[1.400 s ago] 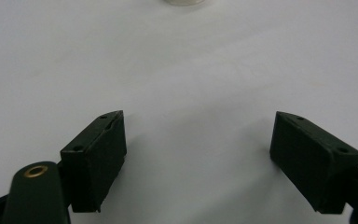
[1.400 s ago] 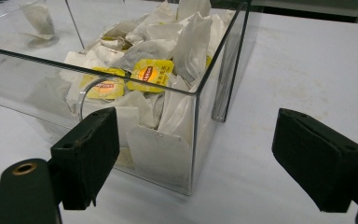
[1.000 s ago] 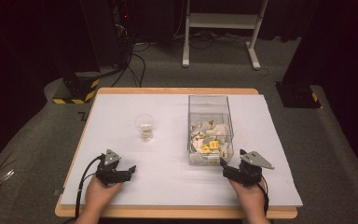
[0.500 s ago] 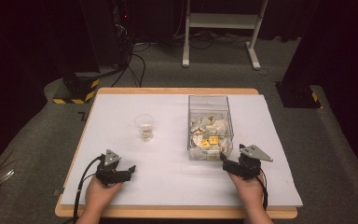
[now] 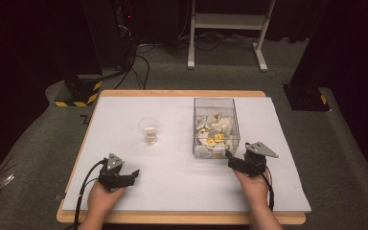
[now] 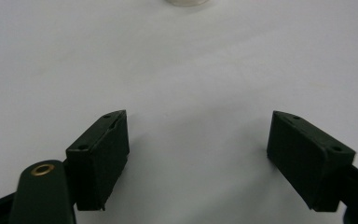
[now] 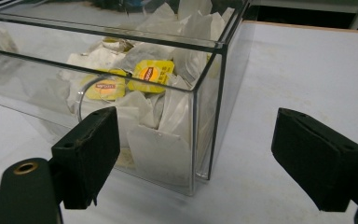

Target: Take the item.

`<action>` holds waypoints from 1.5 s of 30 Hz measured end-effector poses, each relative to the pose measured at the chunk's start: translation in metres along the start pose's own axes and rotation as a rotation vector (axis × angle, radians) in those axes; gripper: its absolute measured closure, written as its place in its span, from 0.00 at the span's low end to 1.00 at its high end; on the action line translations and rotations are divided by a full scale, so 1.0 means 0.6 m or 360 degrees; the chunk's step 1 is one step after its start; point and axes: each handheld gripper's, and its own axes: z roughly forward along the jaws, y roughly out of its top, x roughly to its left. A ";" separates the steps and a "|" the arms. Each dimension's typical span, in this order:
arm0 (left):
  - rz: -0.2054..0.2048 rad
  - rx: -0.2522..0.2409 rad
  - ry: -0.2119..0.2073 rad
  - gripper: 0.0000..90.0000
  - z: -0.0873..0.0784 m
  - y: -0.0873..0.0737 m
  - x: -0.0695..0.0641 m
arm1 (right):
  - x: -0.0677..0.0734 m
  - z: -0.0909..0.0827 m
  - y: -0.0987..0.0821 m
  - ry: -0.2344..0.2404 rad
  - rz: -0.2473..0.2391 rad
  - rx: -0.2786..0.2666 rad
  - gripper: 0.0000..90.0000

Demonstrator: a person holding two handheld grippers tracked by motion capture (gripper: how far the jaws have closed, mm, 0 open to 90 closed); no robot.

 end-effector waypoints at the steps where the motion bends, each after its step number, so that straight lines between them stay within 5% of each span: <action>1: 0.0000 0.0000 0.0001 0.24 0.000 0.000 0.000 | -0.002 0.003 0.001 -0.0001 0.0005 0.0002 0.17; 26: -0.0011 -0.0009 0.0013 0.26 -0.001 -0.001 0.000 | -0.026 0.059 0.015 -0.0057 0.0106 0.0007 0.18; 37: -0.0007 -0.0011 0.0018 0.26 -0.001 -0.001 -0.001 | -0.020 0.053 0.015 -0.0041 0.0080 0.0019 0.22; 45: 0.0016 -0.0014 0.0041 0.27 -0.001 -0.001 -0.002 | -0.018 0.018 0.003 -0.0022 0.0032 0.0019 0.22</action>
